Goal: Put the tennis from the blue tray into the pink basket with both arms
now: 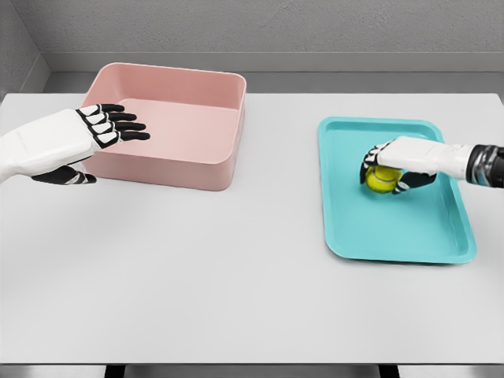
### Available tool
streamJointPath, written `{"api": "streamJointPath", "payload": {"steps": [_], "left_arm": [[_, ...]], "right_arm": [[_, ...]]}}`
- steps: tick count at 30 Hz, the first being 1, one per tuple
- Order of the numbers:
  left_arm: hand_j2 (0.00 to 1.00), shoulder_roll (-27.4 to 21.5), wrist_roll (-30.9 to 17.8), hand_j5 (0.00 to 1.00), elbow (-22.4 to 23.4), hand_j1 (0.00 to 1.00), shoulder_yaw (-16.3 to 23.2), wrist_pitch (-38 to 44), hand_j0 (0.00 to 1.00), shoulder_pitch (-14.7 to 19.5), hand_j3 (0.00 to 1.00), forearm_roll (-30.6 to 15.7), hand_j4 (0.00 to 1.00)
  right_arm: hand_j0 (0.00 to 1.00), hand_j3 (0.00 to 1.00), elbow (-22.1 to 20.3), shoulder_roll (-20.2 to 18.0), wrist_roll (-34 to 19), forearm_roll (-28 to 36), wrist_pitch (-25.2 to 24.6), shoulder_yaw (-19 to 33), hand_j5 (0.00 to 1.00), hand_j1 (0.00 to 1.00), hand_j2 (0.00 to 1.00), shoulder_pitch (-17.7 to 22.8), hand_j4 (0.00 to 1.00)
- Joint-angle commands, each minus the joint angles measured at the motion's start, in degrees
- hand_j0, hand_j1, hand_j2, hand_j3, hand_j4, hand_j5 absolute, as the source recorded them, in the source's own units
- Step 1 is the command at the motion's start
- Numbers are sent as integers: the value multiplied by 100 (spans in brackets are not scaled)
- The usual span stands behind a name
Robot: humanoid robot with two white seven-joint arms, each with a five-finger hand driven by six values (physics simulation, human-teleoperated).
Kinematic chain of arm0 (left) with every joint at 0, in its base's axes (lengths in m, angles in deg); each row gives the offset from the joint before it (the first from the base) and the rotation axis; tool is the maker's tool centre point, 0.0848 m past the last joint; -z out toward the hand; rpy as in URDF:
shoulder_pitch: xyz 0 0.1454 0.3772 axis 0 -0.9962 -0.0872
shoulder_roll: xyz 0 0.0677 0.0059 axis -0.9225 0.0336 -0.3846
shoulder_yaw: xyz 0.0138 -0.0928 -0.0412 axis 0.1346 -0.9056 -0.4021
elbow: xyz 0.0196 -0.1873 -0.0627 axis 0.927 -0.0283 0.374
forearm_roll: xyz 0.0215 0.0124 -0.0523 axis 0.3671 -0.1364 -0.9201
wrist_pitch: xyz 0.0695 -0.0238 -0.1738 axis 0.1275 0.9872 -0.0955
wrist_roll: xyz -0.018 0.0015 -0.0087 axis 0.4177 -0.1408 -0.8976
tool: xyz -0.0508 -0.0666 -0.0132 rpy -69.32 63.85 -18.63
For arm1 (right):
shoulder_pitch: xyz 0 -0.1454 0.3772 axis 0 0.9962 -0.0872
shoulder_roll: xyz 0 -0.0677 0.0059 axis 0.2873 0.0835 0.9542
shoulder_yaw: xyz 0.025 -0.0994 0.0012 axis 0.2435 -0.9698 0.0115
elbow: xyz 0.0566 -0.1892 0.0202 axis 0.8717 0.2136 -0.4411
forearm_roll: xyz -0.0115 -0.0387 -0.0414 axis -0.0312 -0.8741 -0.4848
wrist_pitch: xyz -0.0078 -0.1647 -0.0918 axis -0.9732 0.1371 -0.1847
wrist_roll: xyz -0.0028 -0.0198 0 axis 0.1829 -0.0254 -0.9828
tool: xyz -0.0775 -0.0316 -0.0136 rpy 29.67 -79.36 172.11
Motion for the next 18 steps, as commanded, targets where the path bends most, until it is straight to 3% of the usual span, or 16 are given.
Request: {"api": "streamJointPath", "payload": {"steps": [1,12,16,18], "left_arm": [[100,-9,3,100,-7,100,-3,3,100,0,100,-39,100],[100,0,3,100,-42,100,-3,3,100,0,100,-39,100],[100,0,3,100,-51,100,-3,3,100,0,100,-39,100],[100,0,3,100,-51,100,-3,3,100,0,100,-39,100]], "right_arm": [[49,49,-108,-10,3,53,-17,82,49,49,49,0,49],[46,46,-917,-19,3,36,-17,231,46,46,46,26,46],[45,45,-1031,-1,3,36,-17,205,45,45,45,26,45],[45,45,-1198,165,3,-17,-17,179,45,45,45,26,45]]}}
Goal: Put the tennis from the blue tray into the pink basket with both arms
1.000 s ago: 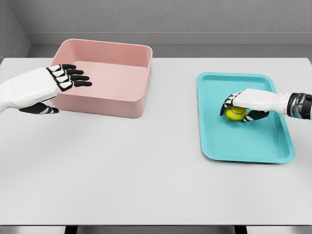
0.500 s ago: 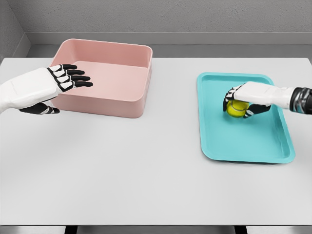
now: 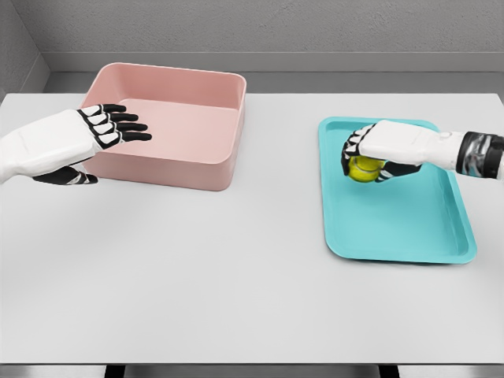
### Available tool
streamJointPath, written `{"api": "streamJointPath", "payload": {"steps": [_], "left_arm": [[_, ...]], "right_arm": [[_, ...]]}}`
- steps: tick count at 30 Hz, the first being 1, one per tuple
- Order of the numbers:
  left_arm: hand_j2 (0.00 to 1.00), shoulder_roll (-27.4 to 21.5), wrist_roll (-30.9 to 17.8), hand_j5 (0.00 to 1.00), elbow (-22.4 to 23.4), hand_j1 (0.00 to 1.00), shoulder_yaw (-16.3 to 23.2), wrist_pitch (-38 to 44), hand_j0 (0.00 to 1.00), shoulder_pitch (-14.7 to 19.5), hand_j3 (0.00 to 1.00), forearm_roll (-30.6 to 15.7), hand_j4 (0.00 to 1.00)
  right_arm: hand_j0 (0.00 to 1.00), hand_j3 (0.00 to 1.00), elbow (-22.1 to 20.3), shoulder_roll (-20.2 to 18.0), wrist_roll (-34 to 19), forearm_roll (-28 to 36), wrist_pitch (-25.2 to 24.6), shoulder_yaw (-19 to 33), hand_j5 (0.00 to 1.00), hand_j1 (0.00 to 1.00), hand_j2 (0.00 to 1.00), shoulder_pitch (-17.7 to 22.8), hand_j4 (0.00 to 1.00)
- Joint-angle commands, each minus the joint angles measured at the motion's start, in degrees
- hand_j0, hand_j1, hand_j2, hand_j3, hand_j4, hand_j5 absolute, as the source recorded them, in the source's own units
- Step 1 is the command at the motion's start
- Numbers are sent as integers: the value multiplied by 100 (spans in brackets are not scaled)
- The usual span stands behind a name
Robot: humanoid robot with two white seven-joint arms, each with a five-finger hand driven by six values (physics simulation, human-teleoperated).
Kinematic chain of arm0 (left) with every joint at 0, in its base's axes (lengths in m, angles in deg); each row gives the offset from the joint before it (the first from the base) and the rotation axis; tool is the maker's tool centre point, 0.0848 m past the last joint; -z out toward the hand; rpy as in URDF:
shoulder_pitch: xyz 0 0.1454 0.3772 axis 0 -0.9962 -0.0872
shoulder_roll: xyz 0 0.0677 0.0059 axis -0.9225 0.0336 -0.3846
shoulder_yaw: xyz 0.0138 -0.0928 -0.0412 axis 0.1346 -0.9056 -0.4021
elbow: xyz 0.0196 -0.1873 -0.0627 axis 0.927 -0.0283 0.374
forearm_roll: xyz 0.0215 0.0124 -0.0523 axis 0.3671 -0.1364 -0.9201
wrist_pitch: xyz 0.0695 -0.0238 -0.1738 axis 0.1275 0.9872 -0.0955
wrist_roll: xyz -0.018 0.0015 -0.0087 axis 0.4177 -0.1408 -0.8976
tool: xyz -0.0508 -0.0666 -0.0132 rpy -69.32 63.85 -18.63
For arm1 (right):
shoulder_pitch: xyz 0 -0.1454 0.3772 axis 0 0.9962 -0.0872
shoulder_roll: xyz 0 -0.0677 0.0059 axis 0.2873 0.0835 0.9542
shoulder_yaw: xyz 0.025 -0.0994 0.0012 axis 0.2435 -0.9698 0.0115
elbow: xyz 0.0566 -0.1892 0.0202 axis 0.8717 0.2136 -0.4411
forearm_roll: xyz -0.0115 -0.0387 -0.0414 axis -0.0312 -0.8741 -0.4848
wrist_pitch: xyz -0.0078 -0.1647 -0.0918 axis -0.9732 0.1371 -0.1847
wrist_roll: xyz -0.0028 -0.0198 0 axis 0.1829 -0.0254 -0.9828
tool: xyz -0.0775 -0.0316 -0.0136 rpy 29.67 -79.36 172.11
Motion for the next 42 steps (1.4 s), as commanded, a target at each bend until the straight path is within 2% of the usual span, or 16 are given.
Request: {"api": "streamJointPath", "payload": {"steps": [1,4,17,25,39,41,42], "left_arm": [[100,-4,3,100,-2,100,-3,3,100,0,100,-37,100],[100,5,3,100,-73,100,-3,3,100,0,100,-37,100],[100,5,3,100,-82,100,-3,3,100,-9,100,-37,100],[100,-30,3,100,-82,100,-3,3,100,-53,100,-29,100],[100,-39,3,100,-117,100,-3,3,100,-79,100,-29,100],[100,-39,3,100,-117,100,-3,3,100,-79,100,-29,100],[100,-39,3,100,-117,100,-3,3,100,-79,100,-29,100]], "right_arm": [[44,44,-214,112,6,1,-18,-36,44,44,44,0,44],[43,43,-504,200,6,-113,-18,-45,43,43,43,-9,43],[43,43,-504,1140,6,-447,-18,-625,43,43,43,-202,43],[43,43,-513,1509,6,-579,-18,-1196,43,43,43,-185,43],[45,45,-460,1527,6,-799,-18,-1346,45,45,45,-70,45],[49,49,-451,1527,6,-808,-18,-1337,49,49,49,-70,49],[61,61,-451,1518,6,-808,-18,-1337,61,61,61,-70,61]]}}
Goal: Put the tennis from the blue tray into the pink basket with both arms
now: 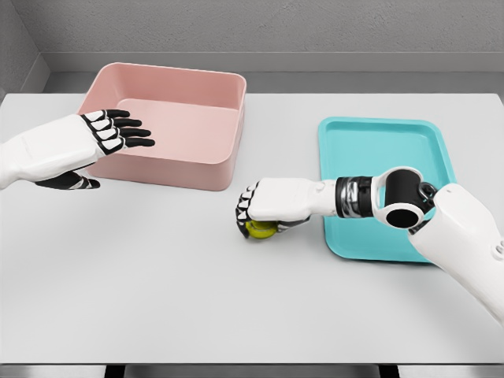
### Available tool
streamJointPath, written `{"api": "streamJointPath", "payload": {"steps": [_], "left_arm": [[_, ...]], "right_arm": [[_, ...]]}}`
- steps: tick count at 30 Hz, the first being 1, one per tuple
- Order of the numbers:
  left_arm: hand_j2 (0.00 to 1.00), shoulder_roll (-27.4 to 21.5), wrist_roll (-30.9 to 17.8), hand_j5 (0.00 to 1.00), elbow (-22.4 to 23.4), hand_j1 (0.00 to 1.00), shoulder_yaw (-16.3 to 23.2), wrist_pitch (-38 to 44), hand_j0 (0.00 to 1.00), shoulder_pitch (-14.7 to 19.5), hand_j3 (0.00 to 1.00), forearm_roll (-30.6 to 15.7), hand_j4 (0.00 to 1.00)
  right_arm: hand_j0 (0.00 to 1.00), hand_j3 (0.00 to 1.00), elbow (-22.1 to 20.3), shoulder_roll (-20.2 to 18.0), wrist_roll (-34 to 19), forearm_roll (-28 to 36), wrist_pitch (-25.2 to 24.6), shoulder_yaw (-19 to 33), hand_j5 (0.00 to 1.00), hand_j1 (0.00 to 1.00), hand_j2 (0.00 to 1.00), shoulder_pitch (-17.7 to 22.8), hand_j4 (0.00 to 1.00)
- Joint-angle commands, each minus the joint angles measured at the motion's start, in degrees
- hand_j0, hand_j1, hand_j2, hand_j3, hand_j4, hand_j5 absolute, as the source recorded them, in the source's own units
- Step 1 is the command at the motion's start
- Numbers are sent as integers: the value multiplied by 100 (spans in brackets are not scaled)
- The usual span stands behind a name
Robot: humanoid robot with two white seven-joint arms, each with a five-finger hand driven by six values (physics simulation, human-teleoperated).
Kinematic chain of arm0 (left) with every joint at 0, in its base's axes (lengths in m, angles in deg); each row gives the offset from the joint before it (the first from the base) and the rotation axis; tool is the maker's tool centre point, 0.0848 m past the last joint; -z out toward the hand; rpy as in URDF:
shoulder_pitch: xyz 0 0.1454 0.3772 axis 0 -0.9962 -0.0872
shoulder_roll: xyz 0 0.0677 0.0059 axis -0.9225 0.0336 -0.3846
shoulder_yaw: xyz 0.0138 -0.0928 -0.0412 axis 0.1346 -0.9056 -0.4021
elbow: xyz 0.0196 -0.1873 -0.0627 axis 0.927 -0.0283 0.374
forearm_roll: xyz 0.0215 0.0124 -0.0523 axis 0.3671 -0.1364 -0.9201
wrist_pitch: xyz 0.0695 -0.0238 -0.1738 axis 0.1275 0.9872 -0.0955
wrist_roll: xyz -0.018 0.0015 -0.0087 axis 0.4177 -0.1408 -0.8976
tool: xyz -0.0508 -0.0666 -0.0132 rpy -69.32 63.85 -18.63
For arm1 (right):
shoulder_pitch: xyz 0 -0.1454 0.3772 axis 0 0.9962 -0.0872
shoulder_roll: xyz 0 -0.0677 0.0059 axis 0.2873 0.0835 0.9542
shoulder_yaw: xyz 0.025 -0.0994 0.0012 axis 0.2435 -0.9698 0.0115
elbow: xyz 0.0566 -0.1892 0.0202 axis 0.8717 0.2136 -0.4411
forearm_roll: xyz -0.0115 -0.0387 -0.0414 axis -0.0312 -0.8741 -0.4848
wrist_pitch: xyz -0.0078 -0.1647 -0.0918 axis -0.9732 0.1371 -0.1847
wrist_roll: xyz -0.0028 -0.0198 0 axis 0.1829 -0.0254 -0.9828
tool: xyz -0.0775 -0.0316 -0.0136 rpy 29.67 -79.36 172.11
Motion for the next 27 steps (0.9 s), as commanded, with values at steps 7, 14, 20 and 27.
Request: {"api": "streamJointPath", "payload": {"steps": [7,14,20,27], "left_arm": [[100,-7,3,100,-2,100,-3,3,100,0,100,-36,100],[100,20,3,100,-20,100,-3,3,100,-53,100,-27,100],[100,178,-217,100,-29,100,85,3,100,-105,100,219,100],[100,635,-217,100,-336,100,612,3,100,-79,100,940,100]], "right_arm": [[99,99,6,-35,4,-19,-17,29,99,99,99,26,99],[99,99,-513,-518,4,-1,-17,1084,99,99,99,26,99],[100,100,-1251,-1186,4,622,-17,3051,100,100,100,948,100],[100,100,-1251,-1142,4,2222,-17,5013,100,100,100,2716,100]]}}
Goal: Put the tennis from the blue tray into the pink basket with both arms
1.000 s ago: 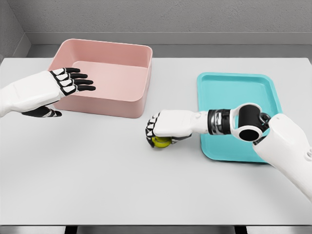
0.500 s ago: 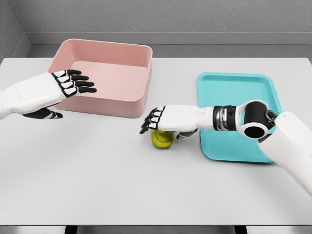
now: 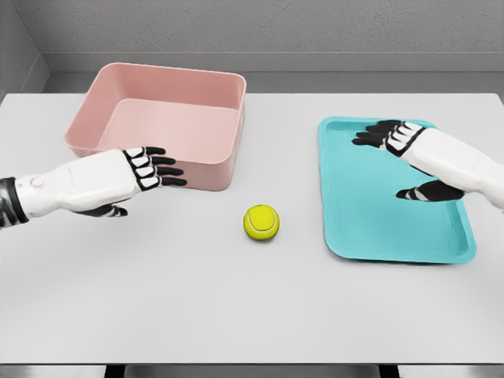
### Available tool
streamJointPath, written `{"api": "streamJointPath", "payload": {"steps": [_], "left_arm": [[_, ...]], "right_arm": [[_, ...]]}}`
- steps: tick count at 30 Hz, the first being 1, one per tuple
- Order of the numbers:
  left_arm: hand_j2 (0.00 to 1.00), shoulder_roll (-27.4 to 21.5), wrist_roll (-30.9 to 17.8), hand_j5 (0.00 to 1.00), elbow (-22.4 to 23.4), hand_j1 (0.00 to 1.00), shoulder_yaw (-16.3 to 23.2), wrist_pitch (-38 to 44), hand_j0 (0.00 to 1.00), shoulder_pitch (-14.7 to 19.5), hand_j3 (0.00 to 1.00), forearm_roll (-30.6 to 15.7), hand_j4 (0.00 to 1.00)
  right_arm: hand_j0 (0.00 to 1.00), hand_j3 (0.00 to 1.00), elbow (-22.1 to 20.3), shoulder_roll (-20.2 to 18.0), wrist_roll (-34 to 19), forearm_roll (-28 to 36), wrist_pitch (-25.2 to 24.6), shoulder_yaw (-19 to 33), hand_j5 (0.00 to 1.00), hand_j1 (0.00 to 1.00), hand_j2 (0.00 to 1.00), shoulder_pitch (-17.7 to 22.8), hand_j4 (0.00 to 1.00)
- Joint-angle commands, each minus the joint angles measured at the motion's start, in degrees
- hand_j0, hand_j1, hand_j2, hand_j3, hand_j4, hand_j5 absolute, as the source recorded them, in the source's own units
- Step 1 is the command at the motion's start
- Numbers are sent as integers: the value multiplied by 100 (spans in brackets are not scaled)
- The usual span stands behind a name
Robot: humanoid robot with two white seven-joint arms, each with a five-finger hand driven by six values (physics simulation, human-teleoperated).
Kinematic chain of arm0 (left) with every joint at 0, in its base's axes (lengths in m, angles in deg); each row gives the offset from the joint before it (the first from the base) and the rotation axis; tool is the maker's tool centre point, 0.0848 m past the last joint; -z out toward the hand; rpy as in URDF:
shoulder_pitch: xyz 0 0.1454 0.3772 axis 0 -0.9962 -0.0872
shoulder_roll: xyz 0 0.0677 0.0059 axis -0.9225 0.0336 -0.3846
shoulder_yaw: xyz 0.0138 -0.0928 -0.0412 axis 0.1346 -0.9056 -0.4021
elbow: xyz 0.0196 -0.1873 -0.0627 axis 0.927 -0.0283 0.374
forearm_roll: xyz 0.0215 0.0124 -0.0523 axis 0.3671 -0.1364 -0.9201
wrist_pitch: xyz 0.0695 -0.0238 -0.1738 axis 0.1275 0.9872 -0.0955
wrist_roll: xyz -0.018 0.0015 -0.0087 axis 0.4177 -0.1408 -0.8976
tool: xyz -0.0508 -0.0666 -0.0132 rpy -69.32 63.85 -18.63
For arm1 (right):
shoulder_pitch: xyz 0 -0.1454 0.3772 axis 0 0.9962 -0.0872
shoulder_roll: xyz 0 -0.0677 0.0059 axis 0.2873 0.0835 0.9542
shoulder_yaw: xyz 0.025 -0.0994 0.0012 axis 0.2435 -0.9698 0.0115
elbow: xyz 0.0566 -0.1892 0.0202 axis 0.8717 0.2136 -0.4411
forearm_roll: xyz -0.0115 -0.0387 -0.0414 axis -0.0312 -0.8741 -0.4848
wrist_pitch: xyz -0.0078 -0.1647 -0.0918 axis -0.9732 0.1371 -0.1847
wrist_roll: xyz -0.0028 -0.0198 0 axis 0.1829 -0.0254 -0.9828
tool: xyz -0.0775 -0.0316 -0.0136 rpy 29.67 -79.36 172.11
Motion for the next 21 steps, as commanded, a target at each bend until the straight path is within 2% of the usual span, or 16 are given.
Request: {"api": "streamJointPath", "payload": {"steps": [1,3,6,7,12,16,21], "left_arm": [[100,207,-13,100,-101,100,176,4,100,9,100,213,100],[100,382,-241,100,-197,100,290,4,100,35,100,300,100],[100,716,-364,100,-206,100,510,4,100,149,100,388,100],[100,822,-364,100,-197,100,580,4,100,220,100,502,100],[100,1261,-364,100,-144,100,1072,4,100,721,100,740,100],[100,1437,-364,100,-65,100,1248,4,100,923,100,810,100],[100,1692,-364,100,225,100,1538,4,100,1151,100,810,100]], "right_arm": [[100,100,-23,105,4,422,-21,481,100,100,100,105,100],[100,100,-23,413,4,422,-21,1078,100,100,100,668,100],[100,100,12,589,4,527,-21,1439,100,100,100,1038,100],[100,100,109,650,4,773,-21,1431,100,100,100,1046,100],[100,100,206,756,4,782,-21,1430,100,100,100,1046,100],[100,100,144,923,4,800,-21,1430,100,100,100,1126,100],[100,100,162,923,4,800,-21,1439,100,100,100,1117,100]]}}
